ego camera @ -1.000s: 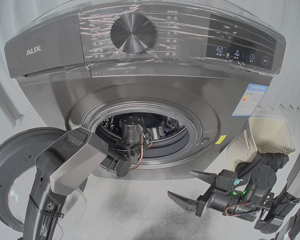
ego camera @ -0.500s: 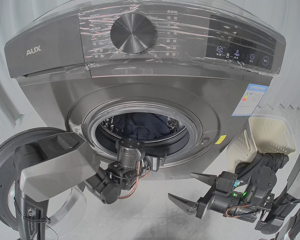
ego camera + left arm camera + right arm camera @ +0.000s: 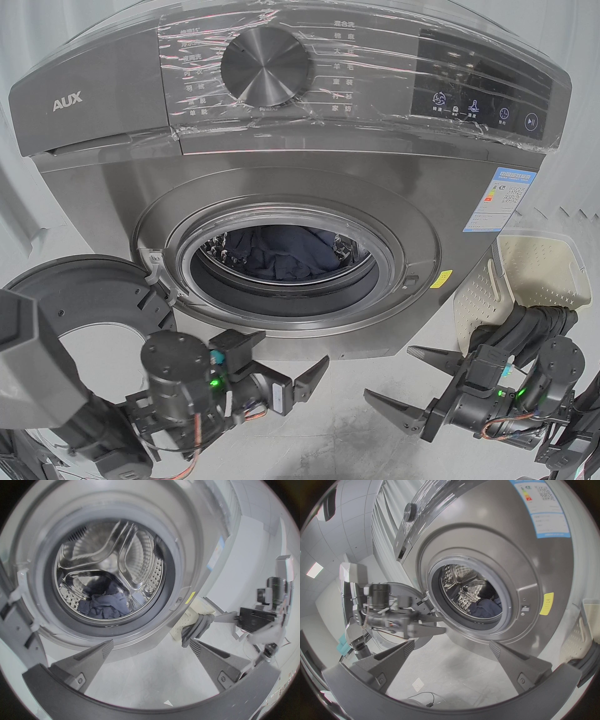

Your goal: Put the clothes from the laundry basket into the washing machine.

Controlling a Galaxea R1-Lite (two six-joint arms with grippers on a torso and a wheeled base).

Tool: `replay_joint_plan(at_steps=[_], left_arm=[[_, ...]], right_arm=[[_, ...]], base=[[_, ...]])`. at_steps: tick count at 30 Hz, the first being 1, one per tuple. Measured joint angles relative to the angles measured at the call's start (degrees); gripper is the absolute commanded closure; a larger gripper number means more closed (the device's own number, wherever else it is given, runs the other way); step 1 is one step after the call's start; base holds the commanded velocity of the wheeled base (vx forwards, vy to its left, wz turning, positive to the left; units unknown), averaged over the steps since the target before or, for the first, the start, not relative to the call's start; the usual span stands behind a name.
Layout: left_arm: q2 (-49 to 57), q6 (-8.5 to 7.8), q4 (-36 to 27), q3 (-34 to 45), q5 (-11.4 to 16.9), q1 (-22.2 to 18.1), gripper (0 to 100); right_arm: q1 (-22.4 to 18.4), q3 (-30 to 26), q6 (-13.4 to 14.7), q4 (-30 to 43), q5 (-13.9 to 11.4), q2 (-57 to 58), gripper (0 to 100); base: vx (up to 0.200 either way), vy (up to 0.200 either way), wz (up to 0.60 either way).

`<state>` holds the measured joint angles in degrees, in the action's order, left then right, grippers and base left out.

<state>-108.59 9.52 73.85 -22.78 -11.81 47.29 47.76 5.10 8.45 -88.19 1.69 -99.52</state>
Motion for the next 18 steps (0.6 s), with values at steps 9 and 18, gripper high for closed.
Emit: replay_joint_plan(at_steps=[9,18], left_arm=[[16.97,0.18,1.88,15.59,-1.21,2.05,0],[29.16,-0.3,-0.41,21.33,-6.47,0.89,0]], right_arm=[[-5.16,-3.67,0.61,1.4,4.07,8.98,0],[-15.82,-4.08,-0.13,17.27,4.35,20.75,0]], base=[[0.0,0.0,0.0],[-0.2,0.0,0.0]])
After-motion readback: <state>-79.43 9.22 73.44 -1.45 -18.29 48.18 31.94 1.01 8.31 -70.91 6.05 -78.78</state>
